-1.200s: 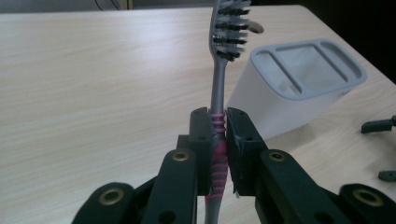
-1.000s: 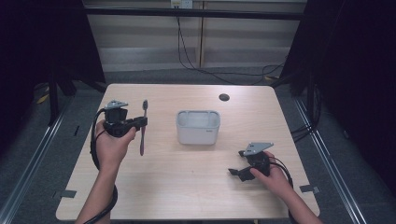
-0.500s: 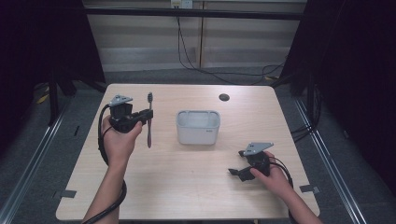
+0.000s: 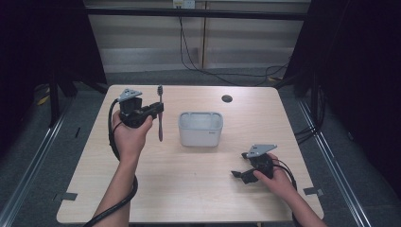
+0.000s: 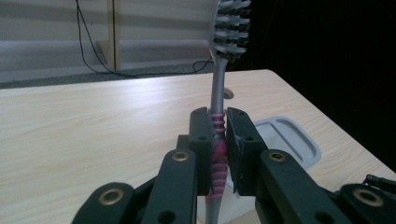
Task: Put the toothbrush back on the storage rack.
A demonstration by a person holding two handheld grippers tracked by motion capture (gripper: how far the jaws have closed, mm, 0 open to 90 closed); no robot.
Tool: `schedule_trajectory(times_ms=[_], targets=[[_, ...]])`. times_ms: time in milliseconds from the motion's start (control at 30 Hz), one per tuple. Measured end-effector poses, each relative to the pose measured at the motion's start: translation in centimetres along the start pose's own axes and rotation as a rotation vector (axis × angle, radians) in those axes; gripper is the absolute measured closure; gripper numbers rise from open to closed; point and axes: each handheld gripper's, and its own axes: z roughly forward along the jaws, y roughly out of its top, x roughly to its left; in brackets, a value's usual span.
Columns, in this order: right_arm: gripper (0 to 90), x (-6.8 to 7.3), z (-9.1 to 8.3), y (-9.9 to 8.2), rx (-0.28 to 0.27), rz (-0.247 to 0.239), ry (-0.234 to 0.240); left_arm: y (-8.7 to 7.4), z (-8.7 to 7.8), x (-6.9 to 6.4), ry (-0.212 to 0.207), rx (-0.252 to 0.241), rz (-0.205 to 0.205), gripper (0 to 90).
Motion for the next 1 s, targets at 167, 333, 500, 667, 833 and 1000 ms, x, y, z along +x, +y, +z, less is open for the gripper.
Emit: schedule_trajectory(times_ms=[167, 333, 500, 667, 833, 1000], targets=[[13.6, 0.0, 0.0, 0.0, 0.0, 0.0, 0.0, 0.4, 0.4, -0.3, -0.018, -0.014, 0.0, 81.3], [13.6, 0.0, 0.0, 0.0, 0.0, 0.0, 0.0, 0.6, 0.6, -0.5, -0.012, -0.025, 0.007, 81.3], [13.6, 0.0, 0.0, 0.0, 0.0, 0.0, 0.0, 0.8, 0.7, -0.5, -0.017, -0.039, 0.005, 81.3], [13.6, 0.0, 0.0, 0.0, 0.0, 0.0, 0.0, 1.2, 0.8, -0.7, -0.023, -0.048, 0.011, 81.3], [13.6, 0.0, 0.0, 0.0, 0.0, 0.0, 0.0, 1.6, 0.9, -1.0, -0.026, -0.065, 0.016, 81.3], [13.6, 0.0, 0.0, 0.0, 0.0, 0.0, 0.0, 2.1, 1.2, -1.5, -0.045, -0.082, 0.028, 81.3]])
